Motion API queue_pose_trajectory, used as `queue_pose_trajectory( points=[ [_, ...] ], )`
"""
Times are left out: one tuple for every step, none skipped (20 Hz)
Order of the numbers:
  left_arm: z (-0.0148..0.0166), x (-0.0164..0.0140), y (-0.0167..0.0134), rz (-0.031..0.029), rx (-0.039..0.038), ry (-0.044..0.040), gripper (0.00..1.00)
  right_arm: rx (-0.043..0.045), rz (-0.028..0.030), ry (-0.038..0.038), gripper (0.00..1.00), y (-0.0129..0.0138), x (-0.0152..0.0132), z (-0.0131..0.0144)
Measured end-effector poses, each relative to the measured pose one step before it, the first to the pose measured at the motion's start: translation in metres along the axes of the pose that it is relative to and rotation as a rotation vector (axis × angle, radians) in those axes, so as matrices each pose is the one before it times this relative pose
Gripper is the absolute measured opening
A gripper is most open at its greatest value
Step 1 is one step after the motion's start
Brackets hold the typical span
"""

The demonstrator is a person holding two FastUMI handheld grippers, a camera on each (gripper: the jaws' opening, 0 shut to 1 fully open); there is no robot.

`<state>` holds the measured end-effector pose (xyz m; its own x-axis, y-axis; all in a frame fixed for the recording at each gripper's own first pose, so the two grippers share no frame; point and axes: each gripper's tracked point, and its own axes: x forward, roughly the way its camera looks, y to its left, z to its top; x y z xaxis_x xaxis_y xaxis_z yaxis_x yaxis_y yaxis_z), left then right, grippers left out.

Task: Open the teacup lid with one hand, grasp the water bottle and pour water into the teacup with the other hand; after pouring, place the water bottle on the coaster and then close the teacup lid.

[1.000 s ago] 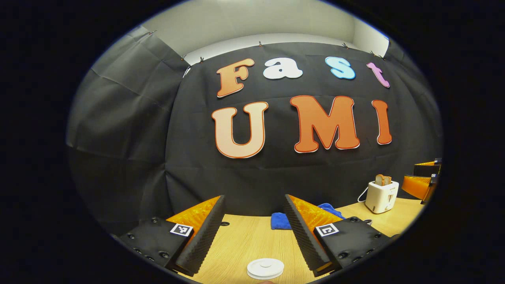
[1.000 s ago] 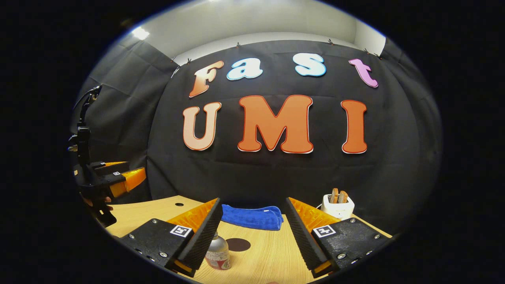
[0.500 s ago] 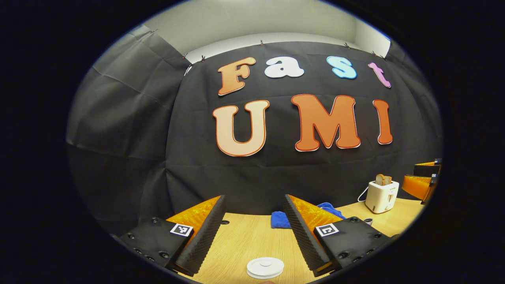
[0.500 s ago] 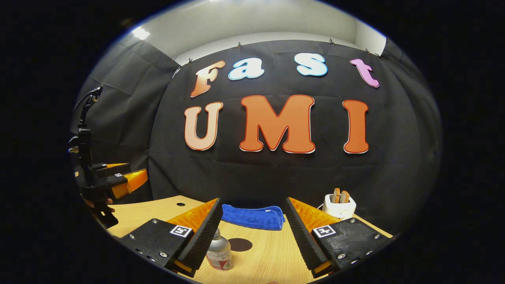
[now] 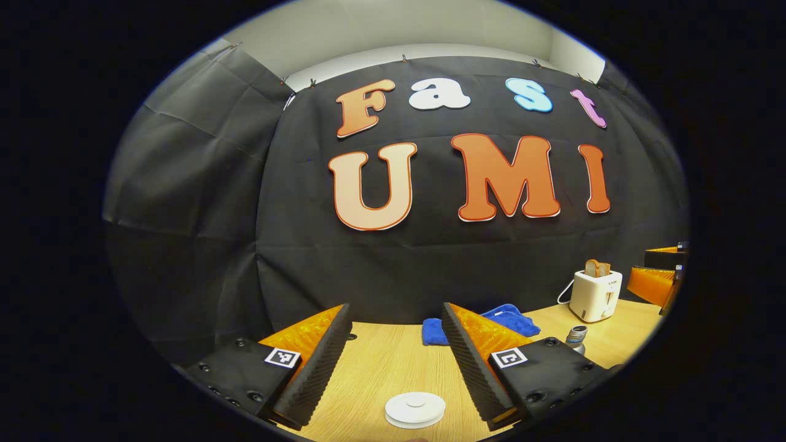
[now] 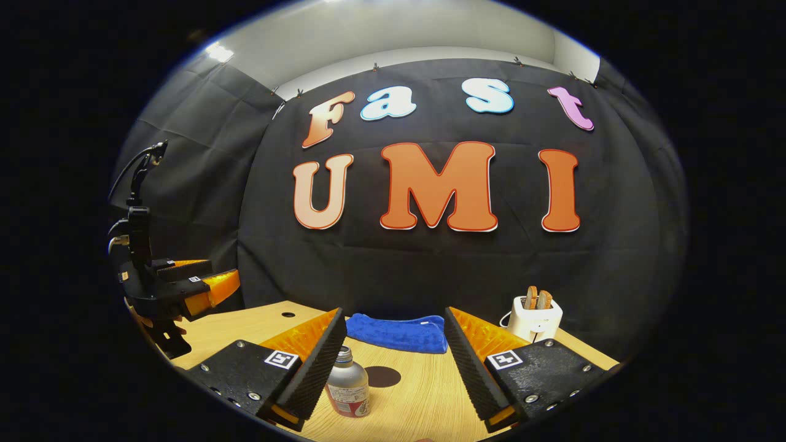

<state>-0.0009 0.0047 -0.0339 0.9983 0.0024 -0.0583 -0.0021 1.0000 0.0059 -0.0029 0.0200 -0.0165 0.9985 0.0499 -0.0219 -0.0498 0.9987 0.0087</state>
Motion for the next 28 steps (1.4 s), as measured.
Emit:
queue_pose_trajectory(
  points=[
    [-0.00366,0.00057,0.00145,0.00714,0.00513,0.00617,1.0,-0.00114,0.00772,0.00559,0.96,0.0032,-0.00077,-0.0037],
    [-0.00291,0.0,0.00151,0.00426,0.00745,-0.0003,1.0,0.00232,0.00694,0.00435,0.96,0.00321,-0.00029,-0.00314],
    [-0.00302,-0.00035,-0.00091,-0.00138,0.00681,0.00054,0.97,0.0039,0.01188,0.00545,0.96,0.00348,-0.00006,-0.00366],
    [-0.00302,-0.00025,-0.0011,-0.00266,0.00506,0.00508,0.99,0.0045,0.01169,0.01018,0.96,0.00412,0.00043,-0.00523],
    [-0.00646,0.00028,-0.00156,-0.00409,0.00465,0.00778,1.0,0.00318,0.00661,0.0123,0.96,0.00197,0.00067,-0.00577],
    [-0.00466,-0.00053,-0.00143,-0.00293,0.00335,0.00862,1.0,0.00068,0.00759,0.0141,0.96,0.00244,0.00073,-0.00561],
    [-0.00491,0.00132,-0.00062,-0.00566,0.00113,0.00734,0.99,-0.00107,0.01104,0.01228,0.96,0.00354,0.00054,-0.00566],
    [-0.00409,0.00139,-0.00111,-0.00585,-0.00147,0.0057,0.97,0.00104,0.01842,0.0116,0.96,0.00488,0.0003,-0.00491],
    [-0.00794,0.00044,-0.00102,-0.00745,-0.00309,0.0113,0.94,0.00245,0.01307,0.01163,0.96,0.00305,0.00067,-0.00497],
    [-0.0069,0.00085,-0.00117,-0.00683,-0.00304,0.01349,0.96,0.0,0.00938,0.00694,0.96,0.00184,0.00055,-0.00411],
    [-0.01202,0.0019,-0.0012,-0.00597,-0.0033,0.0266,0.97,-0.00443,0.006,0.00848,0.96,0.00138,0.00178,-0.00436],
    [-0.01019,0.00211,-0.00166,-0.0081,-0.00469,0.02334,0.97,-0.00835,0.00314,0.01013,0.96,0.00084,0.00114,-0.00496],
    [-0.008,0.0028,-0.00152,-0.00543,-0.00678,0.02119,0.94,-0.01059,0.00242,0.01106,0.96,0.00131,0.00122,-0.00493],
    [-0.00695,0.0018,-0.00059,-0.00611,-0.00694,0.01818,0.97,-0.01103,0.00373,0.01455,0.96,0.00185,0.00206,-0.00602],
    [-0.009,0.00299,-0.00113,-0.00513,-0.00547,0.01701,0.98,-0.00725,0.00186,0.00728,0.96,0.0015,0.00095,-0.00499],
    [-0.00702,0.00163,-0.00148,-0.00997,-0.00104,0.01492,0.98,-0.00465,0.00158,0.00458,0.96,0.00095,0.00175,-0.00273],
    [-0.00735,0.00283,-0.00225,-0.01078,0.00306,0.0165,0.98,-0.0051,0.00516,0.01242,0.96,0.00169,0.00229,-0.00578],
    [-0.00618,0.00154,-0.00095,-0.00825,0.00162,0.01484,0.94,-0.00126,0.00216,0.01637,0.96,0.00104,0.00263,-0.00587],
    [-0.00758,0.00311,-0.0013,-0.00685,0.0014,0.01508,0.98,0.00427,0.0018,0.01211,0.96,0.00016,0.00206,-0.00543],
    [-0.00633,0.00241,0.00059,-0.00017,-0.0001,0.01599,0.98,0.00699,0.0031,0.01332,0.96,0.00146,0.00292,-0.00477],
    [-0.00589,0.00422,-0.0005,-0.00125,-0.00488,0.01478,0.98,0.00675,0.00544,0.01218,0.96,0.00197,0.00209,-0.00427],
    [-0.00506,0.0034,-0.00076,0.00024,-0.00607,0.01996,0.98,0.00389,0.00232,0.01294,0.96,0.00096,0.00319,-0.00383],
    [-0.00874,0.00359,-0.00016,-0.00005,-0.00331,0.01896,0.98,0.00045,0.00207,0.01159,0.96,0.00046,0.00215,-0.00365],
    [-0.00423,0.0038,0.00071,0.00154,-0.00014,0.01423,0.98,-0.00267,0.00002,0.01081,0.96,0.0005,0.00309,-0.00306],
    [-0.00373,0.00127,0.00092,0.00082,0.00001,0.01227,0.98,-0.00239,-0.00025,0.00724,0.96,0.00065,0.00206,-0.00342],
    [-0.00409,0.00152,-0.00026,-0.00455,0.0015,0.01122,0.95,0.00059,0.00548,0.00567,0.96,0.00147,0.00266,-0.00236],
    [-0.00565,0.00359,-0.00158,-0.00112,0.00361,0.01579,0.98,0.00461,0.00571,0.00536,0.96,0.00152,0.0022,-0.00275],
    [-0.0045,0.00296,-0.00072,-0.00236,0.00507,0.01614,0.95,0.00256,0.00526,0.00961,0.96,0.00075,0.00255,-0.00299]
  ],
)
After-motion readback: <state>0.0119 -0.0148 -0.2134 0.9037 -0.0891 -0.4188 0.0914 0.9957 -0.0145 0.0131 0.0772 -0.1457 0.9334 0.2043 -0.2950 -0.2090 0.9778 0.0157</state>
